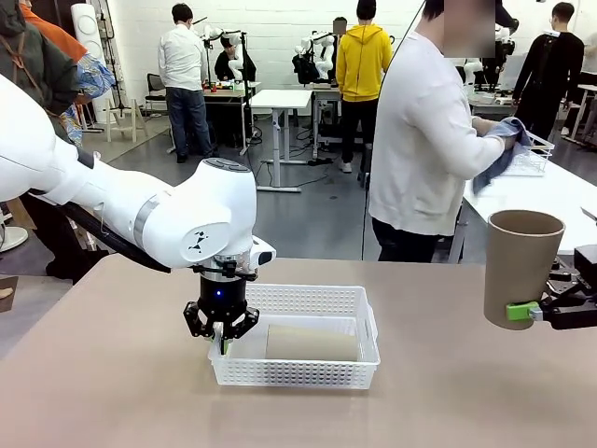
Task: Clean and organize the cups into the basket.
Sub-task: Pick up the Reusable plastic cup from the right side of the table and stack it inside the Organizing basket in the center of the table.
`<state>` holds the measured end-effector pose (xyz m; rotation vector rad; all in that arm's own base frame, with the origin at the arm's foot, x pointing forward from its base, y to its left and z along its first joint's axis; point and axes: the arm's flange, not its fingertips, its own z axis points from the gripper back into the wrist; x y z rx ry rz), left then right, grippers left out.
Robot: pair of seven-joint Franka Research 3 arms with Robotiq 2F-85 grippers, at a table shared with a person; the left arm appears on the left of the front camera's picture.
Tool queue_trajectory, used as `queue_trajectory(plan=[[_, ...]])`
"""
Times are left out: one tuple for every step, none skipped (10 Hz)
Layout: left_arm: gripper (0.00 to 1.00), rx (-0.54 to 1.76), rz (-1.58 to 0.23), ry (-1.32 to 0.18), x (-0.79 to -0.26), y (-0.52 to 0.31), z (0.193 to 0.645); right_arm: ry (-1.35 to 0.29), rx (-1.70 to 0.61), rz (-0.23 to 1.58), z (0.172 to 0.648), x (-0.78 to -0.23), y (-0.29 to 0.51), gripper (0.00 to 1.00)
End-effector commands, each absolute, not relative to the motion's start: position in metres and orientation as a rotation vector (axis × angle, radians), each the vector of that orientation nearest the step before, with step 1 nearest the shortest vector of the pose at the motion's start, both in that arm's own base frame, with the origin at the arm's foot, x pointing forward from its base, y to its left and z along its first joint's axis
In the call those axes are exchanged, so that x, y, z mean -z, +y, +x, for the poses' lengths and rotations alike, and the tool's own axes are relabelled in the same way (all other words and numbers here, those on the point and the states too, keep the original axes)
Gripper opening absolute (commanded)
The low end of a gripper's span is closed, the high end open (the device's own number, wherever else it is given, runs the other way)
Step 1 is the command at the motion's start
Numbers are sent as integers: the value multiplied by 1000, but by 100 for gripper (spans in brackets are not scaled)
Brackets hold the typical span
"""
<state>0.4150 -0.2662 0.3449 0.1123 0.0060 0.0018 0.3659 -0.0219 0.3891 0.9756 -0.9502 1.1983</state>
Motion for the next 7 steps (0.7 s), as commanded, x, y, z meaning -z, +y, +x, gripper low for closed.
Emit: queue_trajectory(plan=[[0,-23,115,7,-344,-270,414,-949,-1197,976,366,-388,-22,79],[0,-23,115,7,-344,-270,414,-845,-1283,895,366,-407,8,79],[0,-23,115,7,-344,-270,414,-743,-1395,839,380,-430,53,79],[0,-23,115,7,-344,-270,414,-635,-1456,793,398,-443,95,79],[0,-23,115,7,-344,-270,414,-509,-1496,774,418,-445,137,79],[0,-23,115,7,-344,-270,414,-394,-1525,750,435,-441,177,79],[0,-23,115,7,-344,-270,414,-292,-1539,716,453,-431,214,79]])
